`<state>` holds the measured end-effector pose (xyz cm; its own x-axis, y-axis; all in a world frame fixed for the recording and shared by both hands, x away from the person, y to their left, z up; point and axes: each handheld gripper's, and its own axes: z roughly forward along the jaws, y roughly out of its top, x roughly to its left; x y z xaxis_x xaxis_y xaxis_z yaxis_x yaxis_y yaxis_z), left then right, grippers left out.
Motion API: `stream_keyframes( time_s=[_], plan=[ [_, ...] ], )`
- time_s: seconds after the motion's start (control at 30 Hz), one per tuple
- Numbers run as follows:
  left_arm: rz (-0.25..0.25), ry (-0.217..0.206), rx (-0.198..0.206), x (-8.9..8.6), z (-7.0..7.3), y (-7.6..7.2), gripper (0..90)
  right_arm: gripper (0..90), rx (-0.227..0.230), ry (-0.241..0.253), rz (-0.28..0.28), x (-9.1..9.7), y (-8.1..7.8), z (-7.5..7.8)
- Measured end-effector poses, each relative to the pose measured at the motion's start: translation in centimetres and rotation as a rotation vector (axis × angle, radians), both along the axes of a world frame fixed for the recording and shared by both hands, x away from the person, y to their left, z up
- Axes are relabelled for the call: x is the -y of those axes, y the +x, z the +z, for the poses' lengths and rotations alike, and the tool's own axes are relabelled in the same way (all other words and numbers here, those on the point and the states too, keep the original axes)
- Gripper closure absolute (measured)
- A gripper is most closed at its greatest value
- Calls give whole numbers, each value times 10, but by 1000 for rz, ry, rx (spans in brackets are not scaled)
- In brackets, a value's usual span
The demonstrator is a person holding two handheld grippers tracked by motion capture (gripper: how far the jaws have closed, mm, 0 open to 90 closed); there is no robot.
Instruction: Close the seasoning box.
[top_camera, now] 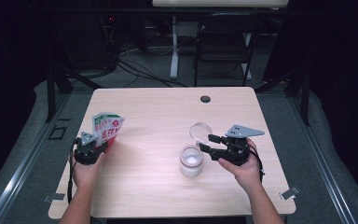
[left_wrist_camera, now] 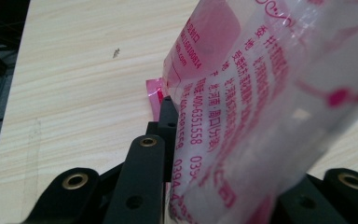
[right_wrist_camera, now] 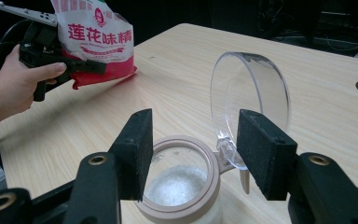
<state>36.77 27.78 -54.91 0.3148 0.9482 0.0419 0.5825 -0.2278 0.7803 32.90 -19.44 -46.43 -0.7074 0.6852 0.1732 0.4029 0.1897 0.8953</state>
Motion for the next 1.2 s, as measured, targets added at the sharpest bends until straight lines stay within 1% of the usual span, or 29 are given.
stream_keyframes(
  time_s=[0.03,0.07,0.17,0.2,0.3,0.37,0.4,0.47,0.5,0.53,0.63,0.67,0.73,0.77,0.83,0.93,0.97,1.0,1.07,1.13,1.2],
  plan=[
    [0,-1,-7,1,-1,1,766,461,-2,-1,-2,0,0,0],
    [-4,7,-17,1,-3,1,765,461,-4,2,0,-1,1,-1],
    [-9,-8,-39,0,-6,2,758,461,-5,4,-1,-1,2,-1],
    [-3,-18,-40,0,-7,3,753,461,-5,2,-2,-1,2,0],
    [-8,-23,-50,-1,-8,2,718,462,-6,0,-3,-1,3,0],
    [-10,-31,-47,-2,-9,1,686,462,-6,5,-5,-2,3,0],
    [-9,-45,-49,-2,-9,1,667,462,-6,6,-6,-2,3,0],
    [-12,-62,-36,-2,-8,-1,618,461,-8,7,-3,-2,4,0],
    [-16,-61,-23,-1,-7,-2,598,461,-10,11,-2,-2,4,0],
    [-13,-66,-15,0,-6,-3,558,461,-11,14,-2,-3,5,0],
    [-34,-65,26,2,-1,-7,473,461,-16,19,-3,-4,5,-1],
    [-37,-55,35,3,0,-9,460,460,-17,16,-2,-4,6,-1],
    [-44,-48,55,6,3,-12,438,460,-18,17,2,-5,6,-1],
    [-50,-48,62,7,5,-14,433,461,-17,15,2,-6,6,-1],
    [-52,-65,78,8,7,-16,415,461,-17,9,1,-7,6,-2],
    [-56,-77,101,9,12,-20,415,461,-17,5,0,-6,6,-1],
    [-54,-76,109,10,14,-21,416,461,-16,10,-1,-6,6,-1],
    [-55,-78,127,11,16,-23,417,461,-16,13,-2,-6,6,-1],
    [-62,-72,142,13,19,-26,417,460,-14,17,-9,-6,6,-1],
    [-69,-58,154,16,23,-29,419,461,-13,17,-9,-5,6,-1],
    [-80,-56,166,20,26,-31,420,461,-13,12,-9,-4,7,0]
  ],
)
